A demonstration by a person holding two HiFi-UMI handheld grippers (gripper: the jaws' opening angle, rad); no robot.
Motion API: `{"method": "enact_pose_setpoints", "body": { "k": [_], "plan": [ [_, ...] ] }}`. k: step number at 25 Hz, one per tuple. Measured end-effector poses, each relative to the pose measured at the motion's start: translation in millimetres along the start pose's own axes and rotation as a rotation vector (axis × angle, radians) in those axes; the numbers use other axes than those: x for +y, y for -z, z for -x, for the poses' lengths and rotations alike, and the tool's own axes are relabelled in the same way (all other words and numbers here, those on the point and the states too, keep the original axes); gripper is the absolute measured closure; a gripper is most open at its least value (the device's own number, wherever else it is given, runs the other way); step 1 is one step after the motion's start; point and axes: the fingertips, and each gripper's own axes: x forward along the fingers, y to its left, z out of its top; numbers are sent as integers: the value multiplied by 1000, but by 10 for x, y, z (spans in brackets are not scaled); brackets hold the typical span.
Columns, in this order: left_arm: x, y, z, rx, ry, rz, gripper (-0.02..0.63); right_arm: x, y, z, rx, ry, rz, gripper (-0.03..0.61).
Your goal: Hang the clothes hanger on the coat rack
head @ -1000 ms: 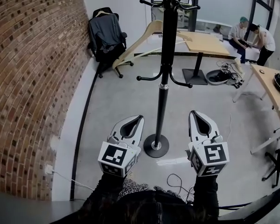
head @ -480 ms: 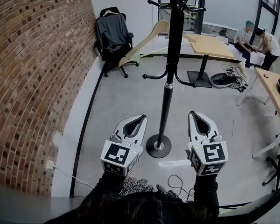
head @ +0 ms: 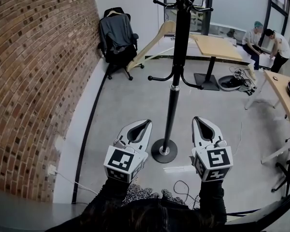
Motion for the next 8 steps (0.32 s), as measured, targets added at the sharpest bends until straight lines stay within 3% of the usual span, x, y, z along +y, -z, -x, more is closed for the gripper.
{"method": "enact_pose_setpoints", "body": {
  "k": [8],
  "plan": [
    [-5, 10, 8, 2, 0, 3, 606, -1, -25, 22, 2, 1, -10, 571]
  ]
}}
